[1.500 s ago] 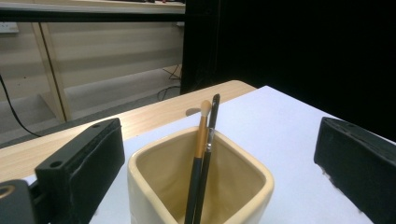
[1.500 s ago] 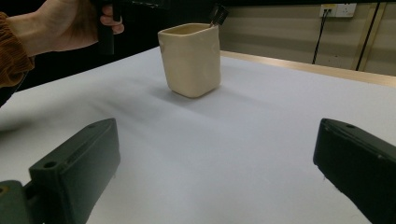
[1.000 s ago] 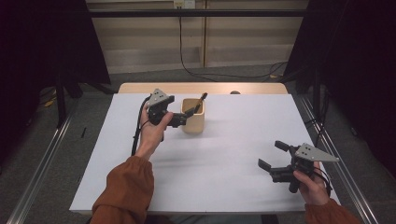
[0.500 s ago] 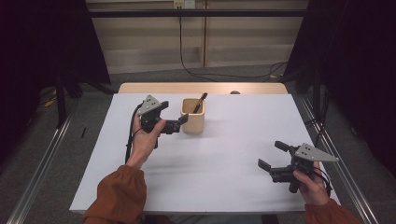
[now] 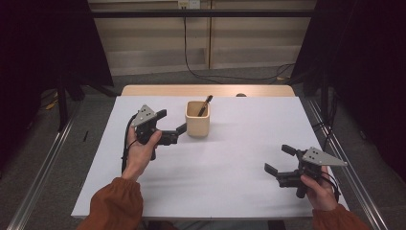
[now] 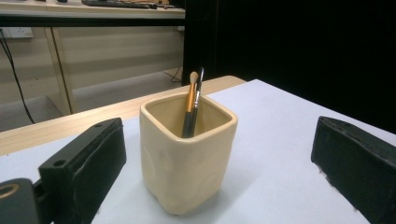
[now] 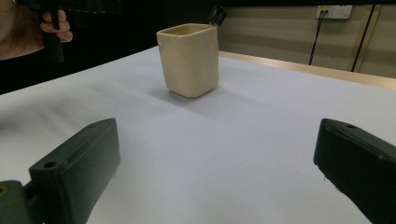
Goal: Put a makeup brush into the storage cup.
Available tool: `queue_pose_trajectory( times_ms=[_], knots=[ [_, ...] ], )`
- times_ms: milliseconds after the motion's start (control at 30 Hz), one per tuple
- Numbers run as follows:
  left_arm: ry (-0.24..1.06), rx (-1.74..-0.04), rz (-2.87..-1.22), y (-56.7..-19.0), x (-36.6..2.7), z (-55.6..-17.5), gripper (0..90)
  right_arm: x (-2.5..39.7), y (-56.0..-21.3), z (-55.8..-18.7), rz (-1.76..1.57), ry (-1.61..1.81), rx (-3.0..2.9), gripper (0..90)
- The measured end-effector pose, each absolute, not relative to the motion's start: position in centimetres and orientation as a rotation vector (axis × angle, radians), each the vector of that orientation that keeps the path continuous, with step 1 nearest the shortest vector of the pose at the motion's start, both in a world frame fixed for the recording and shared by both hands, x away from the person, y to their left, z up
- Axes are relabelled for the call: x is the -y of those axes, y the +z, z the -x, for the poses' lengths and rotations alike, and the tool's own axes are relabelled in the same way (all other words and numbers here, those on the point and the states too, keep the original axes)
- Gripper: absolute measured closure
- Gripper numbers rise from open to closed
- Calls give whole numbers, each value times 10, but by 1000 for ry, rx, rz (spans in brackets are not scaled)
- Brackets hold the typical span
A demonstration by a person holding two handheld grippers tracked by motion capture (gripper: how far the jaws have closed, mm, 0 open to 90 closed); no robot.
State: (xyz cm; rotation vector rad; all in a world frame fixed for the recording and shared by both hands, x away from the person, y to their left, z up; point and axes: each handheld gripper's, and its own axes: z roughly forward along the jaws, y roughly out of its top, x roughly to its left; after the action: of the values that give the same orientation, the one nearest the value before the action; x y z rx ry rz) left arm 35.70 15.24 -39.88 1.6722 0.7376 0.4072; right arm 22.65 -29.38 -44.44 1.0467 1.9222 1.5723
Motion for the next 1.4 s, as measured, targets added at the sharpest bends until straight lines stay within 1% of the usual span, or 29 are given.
queue_pose_trajectory(
  times_ms=[100,500,600,900,1400],
  knots=[
    [422,-737,-1683,-402,-155,-352,31,294,-444,-226,-1046,1573,-1921,0],
    [399,-751,-1666,-405,-175,-327,32,293,-444,-226,-1047,1568,-1928,0],
    [454,-732,-1664,-404,-180,-318,45,293,-444,-226,-1048,1567,-1926,0],
    [497,-738,-1679,-412,-194,-301,38,293,-444,-225,-1043,1561,-1932,0],
    [520,-775,-1679,-423,-211,-271,38,294,-444,-224,-1049,1552,-1931,0]
  ],
)
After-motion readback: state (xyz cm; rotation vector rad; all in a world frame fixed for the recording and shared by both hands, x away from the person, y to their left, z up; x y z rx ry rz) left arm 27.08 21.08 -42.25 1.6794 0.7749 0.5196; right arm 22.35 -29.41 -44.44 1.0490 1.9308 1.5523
